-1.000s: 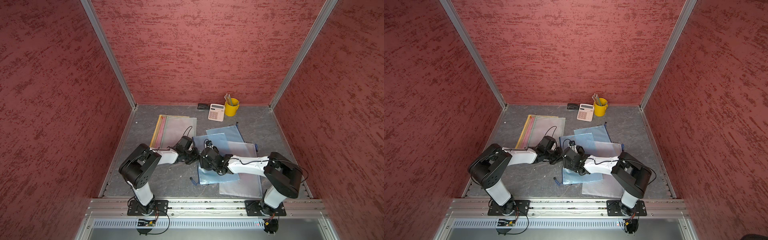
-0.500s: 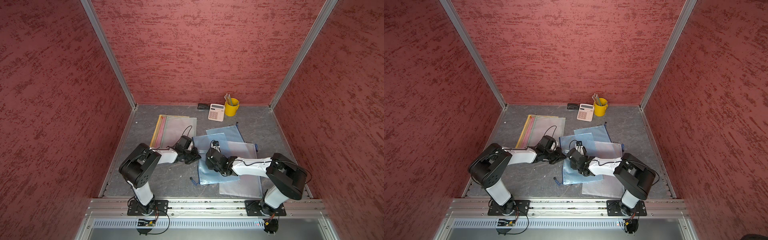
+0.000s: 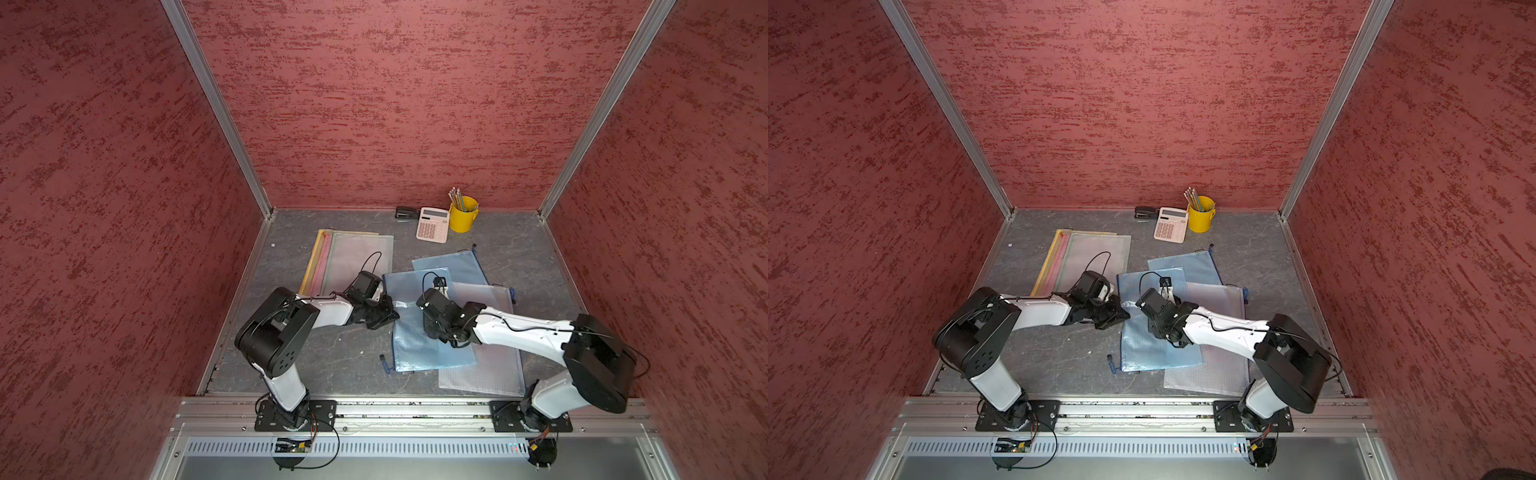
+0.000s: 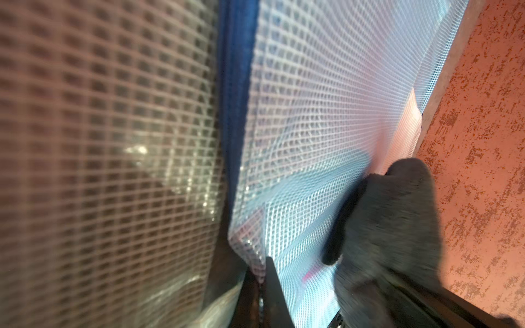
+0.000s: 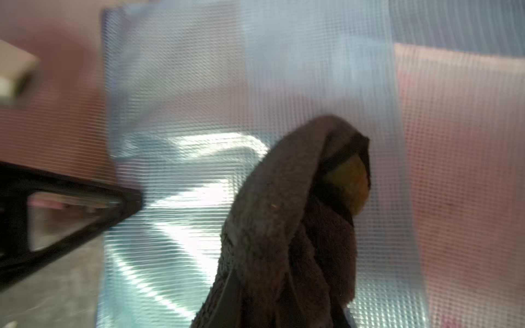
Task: Wipe the document bag
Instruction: Wipe the dirt from the document bag.
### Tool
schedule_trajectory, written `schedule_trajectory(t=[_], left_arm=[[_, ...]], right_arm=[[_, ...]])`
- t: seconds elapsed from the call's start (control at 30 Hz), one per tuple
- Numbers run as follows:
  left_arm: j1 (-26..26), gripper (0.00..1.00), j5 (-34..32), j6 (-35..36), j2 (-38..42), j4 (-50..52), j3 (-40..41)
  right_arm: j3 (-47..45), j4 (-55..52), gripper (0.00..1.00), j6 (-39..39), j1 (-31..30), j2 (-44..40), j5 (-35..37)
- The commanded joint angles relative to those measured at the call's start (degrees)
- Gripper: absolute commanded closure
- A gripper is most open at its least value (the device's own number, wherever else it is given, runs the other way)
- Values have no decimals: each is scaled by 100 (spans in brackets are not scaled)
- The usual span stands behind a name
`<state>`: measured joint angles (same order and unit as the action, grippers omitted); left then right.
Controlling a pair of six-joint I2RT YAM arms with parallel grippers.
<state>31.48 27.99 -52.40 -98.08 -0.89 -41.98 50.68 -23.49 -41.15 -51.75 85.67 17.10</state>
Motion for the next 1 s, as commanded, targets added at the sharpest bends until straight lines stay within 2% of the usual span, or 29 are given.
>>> schedule_trajectory(t=[0.0, 0.13, 0.3, 0.5, 0.67, 0.77, 0.83, 0.9, 0.97], left_arm=[[-12, 100, -110, 100, 74, 229, 70], [24, 100, -109, 21, 54, 129, 58], [-36, 100, -108, -48, 34, 74, 32], [-373, 100, 8, 132, 151, 184, 125], [-693, 100, 70, 279, 307, 240, 318], [-705, 100, 119, 339, 299, 276, 321], [-696, 100, 142, 330, 266, 225, 339], [-666, 100, 206, 333, 196, 179, 326], [-611, 100, 251, 365, 149, 191, 295]], right_arm=[[165, 396, 100, 178, -114, 46, -570], [-80, 547, 100, 3, -439, 836, -558], [-598, 228, 100, -711, -715, 1231, -475], [-1629, -256, 100, -2212, -1314, 798, -948], [-1607, -1432, 100, -3113, -2195, 204, -1198], [-1039, -2605, 100, -3146, -2236, -291, -673], [-559, -3088, 100, -2827, -1893, -641, -169], [-1, -2912, 100, -2138, -1386, -689, 169], [514, -2407, 100, -1480, -1140, -421, 361]])
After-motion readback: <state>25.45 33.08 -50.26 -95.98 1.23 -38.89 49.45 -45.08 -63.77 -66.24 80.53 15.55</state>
